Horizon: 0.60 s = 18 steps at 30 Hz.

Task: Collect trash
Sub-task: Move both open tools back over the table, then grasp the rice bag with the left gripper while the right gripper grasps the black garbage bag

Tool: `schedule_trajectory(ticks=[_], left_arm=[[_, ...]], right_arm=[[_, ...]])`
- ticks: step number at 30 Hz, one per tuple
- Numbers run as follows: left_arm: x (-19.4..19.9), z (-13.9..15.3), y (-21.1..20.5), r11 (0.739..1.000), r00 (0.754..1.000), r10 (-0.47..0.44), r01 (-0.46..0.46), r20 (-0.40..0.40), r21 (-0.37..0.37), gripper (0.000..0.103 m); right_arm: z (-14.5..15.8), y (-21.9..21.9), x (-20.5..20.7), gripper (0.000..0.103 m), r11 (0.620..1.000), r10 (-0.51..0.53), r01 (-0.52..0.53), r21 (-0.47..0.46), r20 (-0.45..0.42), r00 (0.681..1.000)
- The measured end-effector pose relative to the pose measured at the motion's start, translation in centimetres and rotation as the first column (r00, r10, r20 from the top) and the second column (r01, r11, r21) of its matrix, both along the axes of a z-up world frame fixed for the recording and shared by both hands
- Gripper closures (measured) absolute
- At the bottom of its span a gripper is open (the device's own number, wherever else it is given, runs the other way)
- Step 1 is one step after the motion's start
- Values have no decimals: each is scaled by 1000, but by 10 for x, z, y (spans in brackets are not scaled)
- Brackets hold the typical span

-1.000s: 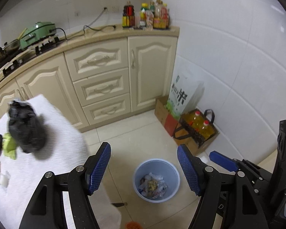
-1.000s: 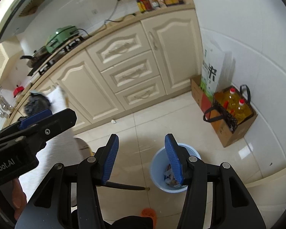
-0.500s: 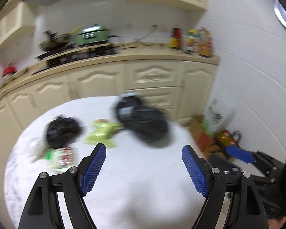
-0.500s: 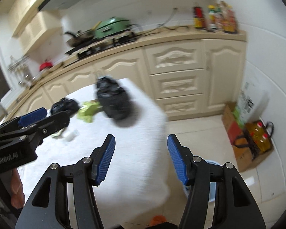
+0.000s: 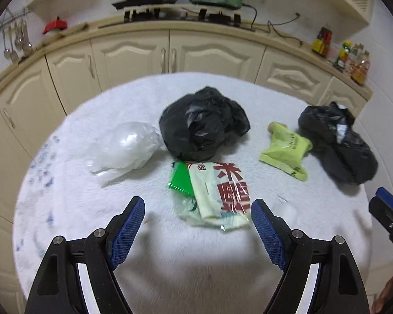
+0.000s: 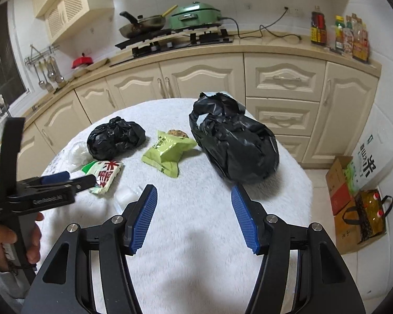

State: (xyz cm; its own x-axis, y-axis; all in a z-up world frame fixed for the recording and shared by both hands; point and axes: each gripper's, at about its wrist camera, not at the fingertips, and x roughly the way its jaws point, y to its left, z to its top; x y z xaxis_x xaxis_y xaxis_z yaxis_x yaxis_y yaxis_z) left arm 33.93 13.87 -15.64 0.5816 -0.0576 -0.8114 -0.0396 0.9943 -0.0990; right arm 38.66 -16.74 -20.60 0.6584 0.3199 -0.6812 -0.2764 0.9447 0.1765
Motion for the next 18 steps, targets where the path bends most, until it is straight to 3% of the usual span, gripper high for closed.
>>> schedule_trajectory(ticks=[4,6,9,12,18], left_arm=[[22,-12,-5,1000,999,-11,12,-43,21,23],[29,-11,-5,1000,999,-13,14,-34,11,19],[43,-15,-7,998,999,-21,23,-34,55,22],[43,-19,-14,995,999,-31,32,-9,99,24],[41,-18,-11,996,1000,-16,15,7,88,25]], right_arm=[[-1,-1,11,42,1000,-11,11,-12,2,1000],[-1,-2,15,42,1000,-20,20,-14,6,1000],[1,-5,21,42,999,-31,31,-26,17,999],[3,-10,29,37,998,-43,44,-33,32,999],[13,-17,36,36,993,-77,84,-82,87,993]])
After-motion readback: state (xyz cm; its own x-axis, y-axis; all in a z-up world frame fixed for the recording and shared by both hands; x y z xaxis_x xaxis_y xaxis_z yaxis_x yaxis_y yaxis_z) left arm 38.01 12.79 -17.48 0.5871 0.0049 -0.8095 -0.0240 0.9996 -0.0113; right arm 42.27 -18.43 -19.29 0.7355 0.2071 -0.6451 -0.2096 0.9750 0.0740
